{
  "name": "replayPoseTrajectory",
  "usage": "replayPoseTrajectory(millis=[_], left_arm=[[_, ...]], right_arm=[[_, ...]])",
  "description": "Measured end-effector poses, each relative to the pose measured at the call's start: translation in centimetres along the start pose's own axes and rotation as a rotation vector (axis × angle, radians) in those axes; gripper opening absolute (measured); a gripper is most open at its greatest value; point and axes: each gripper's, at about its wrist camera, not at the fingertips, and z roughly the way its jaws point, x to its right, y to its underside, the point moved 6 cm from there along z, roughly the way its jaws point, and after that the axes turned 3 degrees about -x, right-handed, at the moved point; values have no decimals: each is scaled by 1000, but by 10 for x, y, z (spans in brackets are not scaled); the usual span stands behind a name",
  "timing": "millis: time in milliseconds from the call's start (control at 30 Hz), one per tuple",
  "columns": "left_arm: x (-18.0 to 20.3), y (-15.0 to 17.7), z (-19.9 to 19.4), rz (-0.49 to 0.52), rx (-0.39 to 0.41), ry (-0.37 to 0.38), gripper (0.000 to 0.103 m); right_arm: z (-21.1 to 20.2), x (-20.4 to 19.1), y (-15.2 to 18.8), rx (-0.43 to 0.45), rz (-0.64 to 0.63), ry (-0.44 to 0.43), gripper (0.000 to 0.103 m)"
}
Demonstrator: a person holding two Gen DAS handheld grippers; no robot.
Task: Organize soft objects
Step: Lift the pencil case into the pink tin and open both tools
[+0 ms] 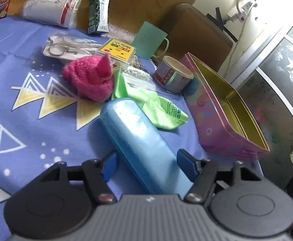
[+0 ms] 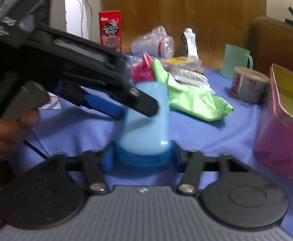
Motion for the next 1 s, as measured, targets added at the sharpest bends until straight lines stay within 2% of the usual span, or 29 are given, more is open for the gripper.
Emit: replayPoseTrajectory(millis=[100, 233, 333, 433, 667, 900, 1000], left_arm=[[19, -11, -6, 51, 20, 20, 63], [63, -35, -8, 160, 63, 68, 63], [104, -54, 4, 245, 70, 94, 62], [144, -67, 27, 325, 67, 127, 62], [200, -82, 95, 376, 9, 199, 62], [227, -79, 141, 399, -43, 190, 63], [233, -77, 153, 419, -49, 158, 61]], right_arm=[[-8, 2, -2, 43, -11, 57, 56], [-33, 16, -14, 156, -5, 142, 56], [-53, 40, -23, 224, 26, 224, 56], [-68, 69, -26, 255, 62, 309, 56], [-82, 143, -19, 242, 173, 447, 56], [-71, 186, -10, 198, 244, 505, 56], [-70, 199, -5, 178, 263, 531, 56]])
